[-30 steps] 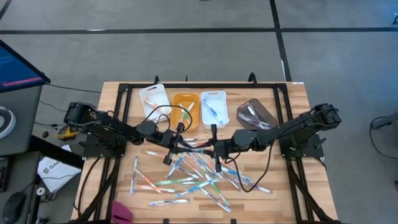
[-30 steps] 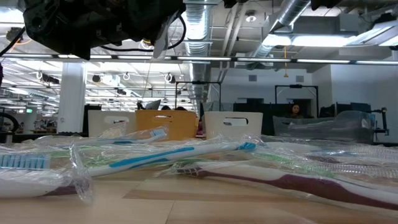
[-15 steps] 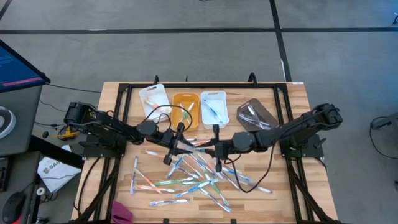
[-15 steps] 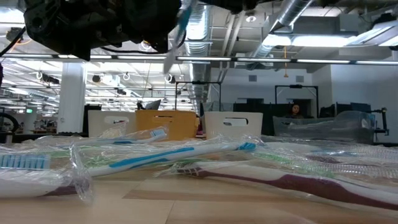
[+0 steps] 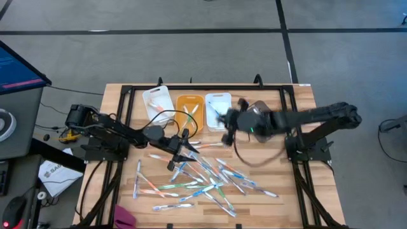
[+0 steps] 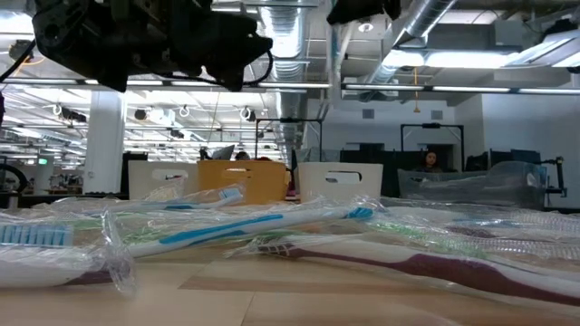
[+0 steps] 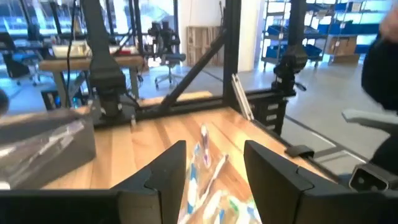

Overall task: Pick & Place Toothbrushes
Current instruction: Put the white blue toothbrush into the right white bin

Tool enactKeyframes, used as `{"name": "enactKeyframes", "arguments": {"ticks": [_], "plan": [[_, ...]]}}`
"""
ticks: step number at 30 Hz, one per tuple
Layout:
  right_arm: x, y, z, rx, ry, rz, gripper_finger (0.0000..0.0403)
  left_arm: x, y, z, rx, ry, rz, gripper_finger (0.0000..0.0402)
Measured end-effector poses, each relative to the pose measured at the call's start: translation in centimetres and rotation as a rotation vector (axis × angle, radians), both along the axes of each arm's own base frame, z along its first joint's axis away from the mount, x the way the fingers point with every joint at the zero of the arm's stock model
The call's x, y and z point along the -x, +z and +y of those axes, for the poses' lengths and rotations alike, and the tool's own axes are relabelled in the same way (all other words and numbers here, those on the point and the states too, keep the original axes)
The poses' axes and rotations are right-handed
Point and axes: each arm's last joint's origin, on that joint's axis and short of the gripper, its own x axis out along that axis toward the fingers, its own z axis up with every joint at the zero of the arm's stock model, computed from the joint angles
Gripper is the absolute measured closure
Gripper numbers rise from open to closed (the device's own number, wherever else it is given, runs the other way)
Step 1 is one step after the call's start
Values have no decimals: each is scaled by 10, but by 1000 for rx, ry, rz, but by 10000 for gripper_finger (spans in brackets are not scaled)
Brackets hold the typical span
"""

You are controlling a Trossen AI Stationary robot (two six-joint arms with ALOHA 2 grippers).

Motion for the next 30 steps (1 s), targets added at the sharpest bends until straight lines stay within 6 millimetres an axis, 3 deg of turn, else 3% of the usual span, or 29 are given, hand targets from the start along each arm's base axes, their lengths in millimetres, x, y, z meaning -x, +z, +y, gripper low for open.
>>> {"name": "enactKeyframes", "arguments": {"ticks": [4, 9, 12, 17, 23, 30], "plan": [[-9, 29, -40, -219, -57, 75, 388, 0, -5, 4, -4, 17, 55, 252], [-30, 42, -100, -350, -144, 180, 388, 0, -12, 12, -7, 50, 122, 254], [-44, 34, -136, -464, -167, 240, 388, 0, -15, 15, 12, 64, 165, 253], [-55, -7, -184, -615, -291, 460, 388, 2, -24, 18, 36, 80, 265, 254], [-67, -52, -209, -671, -344, 598, 386, 3, -28, 22, 35, 94, 310, 262], [-74, -67, -213, -693, -319, 630, 389, 4, -28, 23, 28, 97, 314, 270]]}}
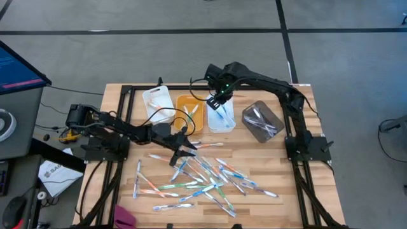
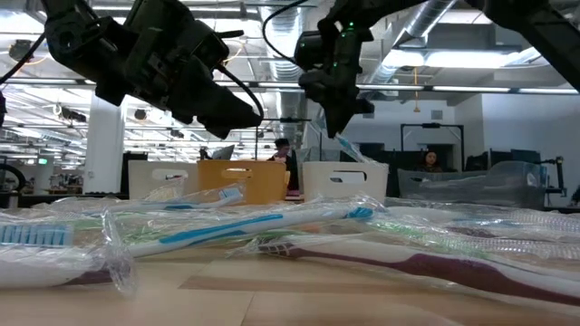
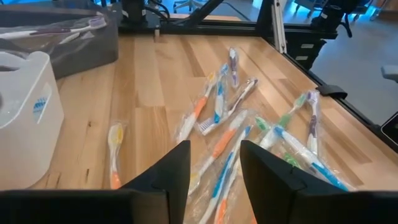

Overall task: Pick & Place Toothbrushes
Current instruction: Put the white blue toothbrush into the right white bin

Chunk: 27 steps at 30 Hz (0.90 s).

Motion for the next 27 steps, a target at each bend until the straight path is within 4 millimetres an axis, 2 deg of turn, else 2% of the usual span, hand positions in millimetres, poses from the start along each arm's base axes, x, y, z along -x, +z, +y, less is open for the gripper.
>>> {"name": "enactKeyframes", "arguments": {"ticks": [10, 27], "plan": [[1, 2, -7, 1, -33, -31, 388, 0, 1, 0, -17, -6, -19, 282], [-2, -21, -6, -74, -39, -55, 384, -1, 3, 0, -23, -8, -36, 284]]}}
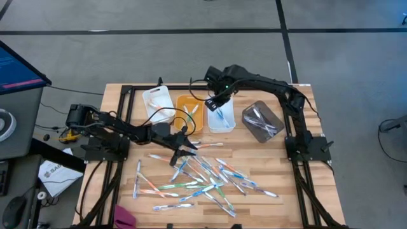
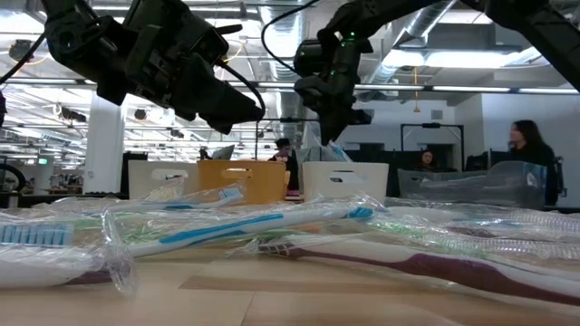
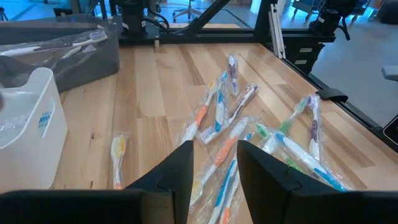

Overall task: Pick & Place Toothbrushes
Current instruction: Put the white blue toothbrush into the right white bin, then put the white orange toothbrush into the left white bin

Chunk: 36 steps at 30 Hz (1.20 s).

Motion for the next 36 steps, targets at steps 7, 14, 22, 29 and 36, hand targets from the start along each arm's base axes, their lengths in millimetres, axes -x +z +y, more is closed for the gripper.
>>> {"name": "enactKeyframes", "arguments": {"ticks": [7, 14, 22, 29, 36], "plan": [[3, -18, -1, -14, 5, 33, 363, 0, 1, 0, -15, -4, -15, 284], [2, -19, -2, -1, 16, 10, 292, 0, 1, 0, -31, -9, -22, 284], [2, -19, -2, 1, 31, 12, 197, 0, 1, 0, -31, -10, -19, 284], [15, -4, 5, -55, 85, 93, 173, 0, 0, 0, -22, -7, -5, 284], [26, 46, 38, -3, 103, -8, 179, 0, -1, 0, -22, -7, 6, 284]]}}
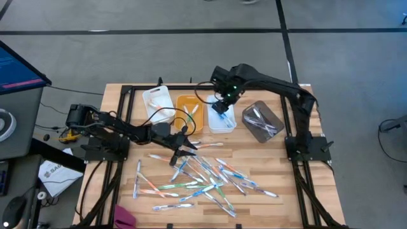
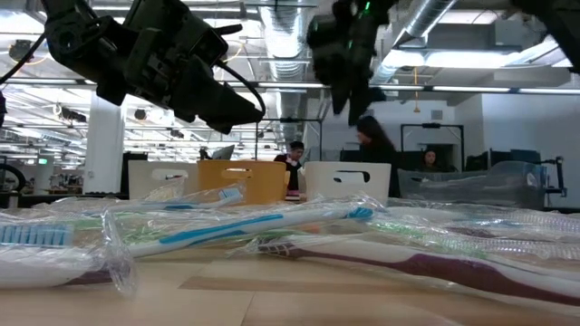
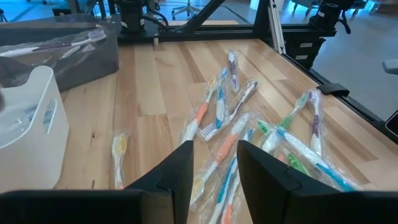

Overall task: Pick & Place Toothbrushes
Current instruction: Put the white orange toothbrush into the left white bin

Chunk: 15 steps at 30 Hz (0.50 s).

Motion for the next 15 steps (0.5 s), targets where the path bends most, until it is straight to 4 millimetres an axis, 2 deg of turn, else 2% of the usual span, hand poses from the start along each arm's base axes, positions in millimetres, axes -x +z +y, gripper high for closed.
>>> {"name": "enactKeyframes", "arguments": {"ticks": [4, 8, 15], "plan": [[6, 31, 38, 77, 66, -65, 179, 0, -1, 0, 1, 0, 8, 284], [7, 50, 87, 194, 140, -92, 180, 1, -2, 0, 21, 7, 25, 284], [6, 53, 180, 416, 301, -85, 181, 1, -4, 0, 28, 1, 50, 284]]}}
